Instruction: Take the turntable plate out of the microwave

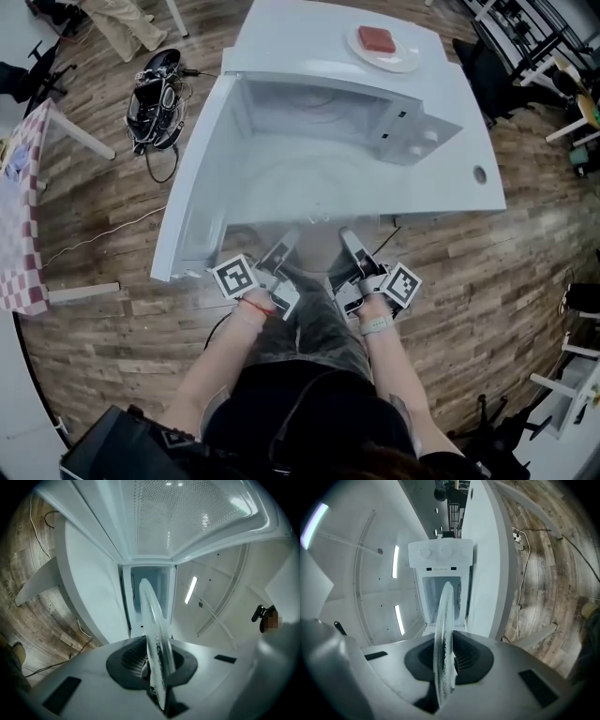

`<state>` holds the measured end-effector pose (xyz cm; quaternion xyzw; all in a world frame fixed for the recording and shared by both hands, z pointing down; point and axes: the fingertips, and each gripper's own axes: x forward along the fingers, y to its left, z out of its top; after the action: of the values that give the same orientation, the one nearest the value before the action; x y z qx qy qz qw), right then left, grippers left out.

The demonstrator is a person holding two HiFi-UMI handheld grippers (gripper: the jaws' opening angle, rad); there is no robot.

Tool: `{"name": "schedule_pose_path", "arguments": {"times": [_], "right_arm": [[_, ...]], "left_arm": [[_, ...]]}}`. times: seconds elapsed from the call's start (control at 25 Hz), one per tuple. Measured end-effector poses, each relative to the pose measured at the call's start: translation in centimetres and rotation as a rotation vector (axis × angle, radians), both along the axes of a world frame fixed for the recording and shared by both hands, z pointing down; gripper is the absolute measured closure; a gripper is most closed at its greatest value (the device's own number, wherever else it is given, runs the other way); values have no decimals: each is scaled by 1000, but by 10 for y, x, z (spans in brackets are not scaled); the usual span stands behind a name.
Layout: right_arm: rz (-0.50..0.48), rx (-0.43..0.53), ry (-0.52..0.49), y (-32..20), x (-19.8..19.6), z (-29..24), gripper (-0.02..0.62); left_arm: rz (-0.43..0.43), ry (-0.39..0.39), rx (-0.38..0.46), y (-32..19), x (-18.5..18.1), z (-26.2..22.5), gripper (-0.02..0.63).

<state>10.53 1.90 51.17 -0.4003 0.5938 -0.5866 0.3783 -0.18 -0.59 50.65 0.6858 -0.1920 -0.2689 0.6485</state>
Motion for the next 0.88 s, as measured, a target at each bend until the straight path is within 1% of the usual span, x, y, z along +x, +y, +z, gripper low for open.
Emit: {"name": "schedule_pose_path", "arguments": {"times": [0.16,0.32,0.6,0.88], "right_arm": [[-10,-1,-10,3,1,-3,557],[-37,7,-12,0,2,-8,557],[-117,-6,-18,-6,1,-10,557],[-182,-14,-21,-9,3,-3,557]], "left_arm": [[-8,-1,1,4,2,-4,571],[-27,-18,15,3,1,-10,571],[-101,-23,-1,5,-2,-10,571],[-150,-20,-25,7,1,-5,571]]}}
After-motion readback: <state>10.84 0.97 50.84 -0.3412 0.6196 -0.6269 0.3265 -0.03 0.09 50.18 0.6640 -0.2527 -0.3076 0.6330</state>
